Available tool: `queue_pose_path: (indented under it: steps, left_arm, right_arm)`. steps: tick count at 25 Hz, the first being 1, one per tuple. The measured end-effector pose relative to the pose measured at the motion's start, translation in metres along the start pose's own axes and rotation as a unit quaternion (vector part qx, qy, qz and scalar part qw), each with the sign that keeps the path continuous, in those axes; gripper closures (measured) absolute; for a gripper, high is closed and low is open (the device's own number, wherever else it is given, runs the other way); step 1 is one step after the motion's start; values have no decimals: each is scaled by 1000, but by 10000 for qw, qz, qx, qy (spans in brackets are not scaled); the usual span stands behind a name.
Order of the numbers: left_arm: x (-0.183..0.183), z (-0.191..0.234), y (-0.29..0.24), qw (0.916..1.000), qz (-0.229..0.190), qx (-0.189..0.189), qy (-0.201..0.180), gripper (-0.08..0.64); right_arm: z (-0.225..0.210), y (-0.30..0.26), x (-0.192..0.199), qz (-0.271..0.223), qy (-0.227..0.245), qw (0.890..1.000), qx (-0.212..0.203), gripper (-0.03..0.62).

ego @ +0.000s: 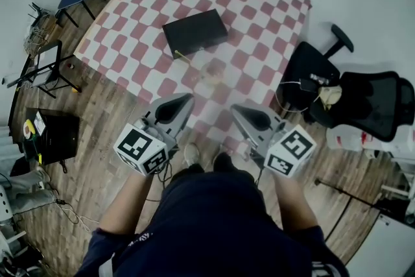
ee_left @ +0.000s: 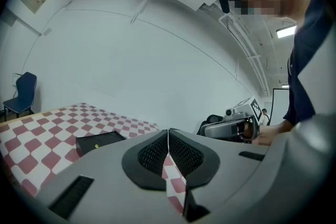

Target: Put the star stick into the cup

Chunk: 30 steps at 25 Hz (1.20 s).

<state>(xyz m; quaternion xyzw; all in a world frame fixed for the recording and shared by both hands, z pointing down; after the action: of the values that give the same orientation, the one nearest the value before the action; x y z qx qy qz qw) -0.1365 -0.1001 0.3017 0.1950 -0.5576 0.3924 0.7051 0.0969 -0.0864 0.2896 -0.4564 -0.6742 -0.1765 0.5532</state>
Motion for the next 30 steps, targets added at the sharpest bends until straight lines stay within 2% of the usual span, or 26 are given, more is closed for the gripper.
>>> queue_pose_path:
  steps: [8,30]
  left_arm:
    - [1,1,-4,10000,38,72,-38,526]
    - [7,7,-15,9999,81,-36,134,526]
  right_arm:
    - [-2,-4,-2,42,69,10000,-9,577]
    - [-14,-10,-1,171,60,9998,-117,577]
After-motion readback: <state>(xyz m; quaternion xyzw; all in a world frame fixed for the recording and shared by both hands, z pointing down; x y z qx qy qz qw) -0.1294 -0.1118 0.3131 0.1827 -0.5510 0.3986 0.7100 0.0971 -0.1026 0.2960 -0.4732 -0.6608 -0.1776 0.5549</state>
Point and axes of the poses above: the fingertips, and each gripper's own axes: y backward along the fingers, z to its left, x out of its underside, the point moved 9 cm from there along y, backward along the fingers, and after that the axes turned 2 degrees about x, right-handed, at the moved point
